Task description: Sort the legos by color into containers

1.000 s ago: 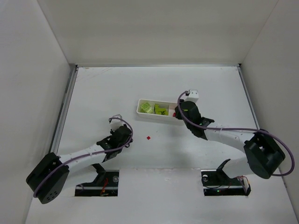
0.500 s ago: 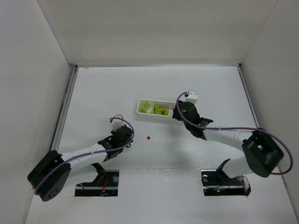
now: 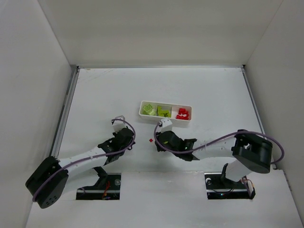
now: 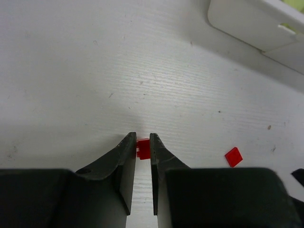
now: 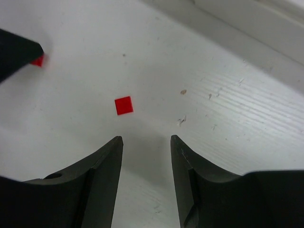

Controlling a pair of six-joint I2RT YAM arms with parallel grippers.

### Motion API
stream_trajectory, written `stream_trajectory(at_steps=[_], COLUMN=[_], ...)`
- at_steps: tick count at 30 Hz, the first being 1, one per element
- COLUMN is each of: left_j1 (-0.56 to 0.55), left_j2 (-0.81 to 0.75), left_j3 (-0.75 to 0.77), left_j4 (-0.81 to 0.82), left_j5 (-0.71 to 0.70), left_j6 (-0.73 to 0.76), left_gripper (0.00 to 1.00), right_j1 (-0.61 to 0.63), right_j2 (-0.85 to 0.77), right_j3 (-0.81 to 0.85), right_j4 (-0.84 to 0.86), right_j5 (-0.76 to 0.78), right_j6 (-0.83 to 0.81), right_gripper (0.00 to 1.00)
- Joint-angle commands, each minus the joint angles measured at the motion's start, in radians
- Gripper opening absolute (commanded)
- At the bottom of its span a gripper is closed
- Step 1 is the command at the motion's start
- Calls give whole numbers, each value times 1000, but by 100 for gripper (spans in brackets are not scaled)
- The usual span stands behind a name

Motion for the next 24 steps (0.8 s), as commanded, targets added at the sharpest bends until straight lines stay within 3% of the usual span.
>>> stream_trajectory(at_steps=[1, 10, 24], left_j1=[11, 25, 45], left_j2=[-51, -189, -234], left_j3=[51, 107, 129], left_j4=[-11, -19, 2], left_j5=[13, 42, 45], left_j6=[27, 52, 73], left_gripper=[12, 12, 12], right_j1=[25, 42, 41], right_j2=[32, 147, 241], right_j3=[47, 110, 172], right_j4=[59, 77, 86], right_j5=[5, 0, 0], right_j6=[-8, -37, -73], right_gripper=[51, 48, 41])
